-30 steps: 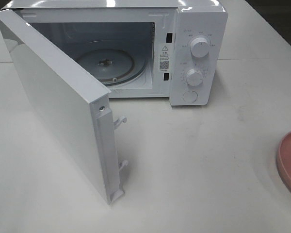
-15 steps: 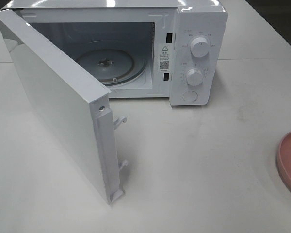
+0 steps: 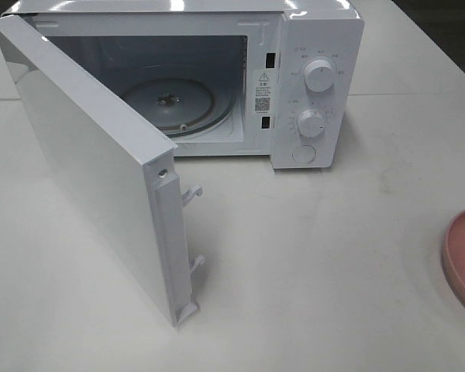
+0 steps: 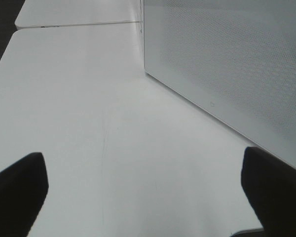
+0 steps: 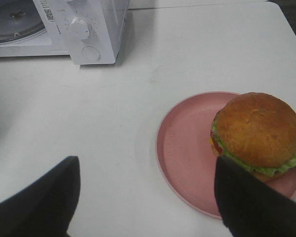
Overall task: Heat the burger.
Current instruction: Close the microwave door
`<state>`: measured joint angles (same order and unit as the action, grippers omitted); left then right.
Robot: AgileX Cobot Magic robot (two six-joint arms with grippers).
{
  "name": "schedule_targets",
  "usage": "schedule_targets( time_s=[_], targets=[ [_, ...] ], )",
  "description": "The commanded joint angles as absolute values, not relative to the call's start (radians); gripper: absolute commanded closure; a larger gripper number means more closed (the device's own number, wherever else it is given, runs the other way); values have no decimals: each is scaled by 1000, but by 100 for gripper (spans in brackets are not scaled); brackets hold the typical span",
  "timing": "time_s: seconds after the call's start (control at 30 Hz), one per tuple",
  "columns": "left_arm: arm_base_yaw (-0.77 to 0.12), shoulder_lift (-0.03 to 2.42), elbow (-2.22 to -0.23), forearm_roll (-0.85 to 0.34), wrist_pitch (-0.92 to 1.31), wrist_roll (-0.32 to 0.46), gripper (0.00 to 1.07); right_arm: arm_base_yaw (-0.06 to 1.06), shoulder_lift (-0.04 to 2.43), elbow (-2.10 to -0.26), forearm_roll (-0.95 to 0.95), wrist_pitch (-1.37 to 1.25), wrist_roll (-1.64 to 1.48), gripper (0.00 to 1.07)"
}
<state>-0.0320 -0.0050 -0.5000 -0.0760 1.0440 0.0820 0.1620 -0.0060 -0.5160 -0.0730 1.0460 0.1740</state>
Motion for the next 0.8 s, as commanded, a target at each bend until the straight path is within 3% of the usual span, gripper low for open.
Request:
schedule_targets(
  time_s=[0.03, 0.8],
  targets=[
    [-29, -27, -498, -80, 1035, 82, 7, 157, -32, -515, -70, 1037, 156, 35],
    [-29, -27, -498, -80, 1035, 82, 7, 157, -32, -515, -70, 1037, 158, 35]
  ],
)
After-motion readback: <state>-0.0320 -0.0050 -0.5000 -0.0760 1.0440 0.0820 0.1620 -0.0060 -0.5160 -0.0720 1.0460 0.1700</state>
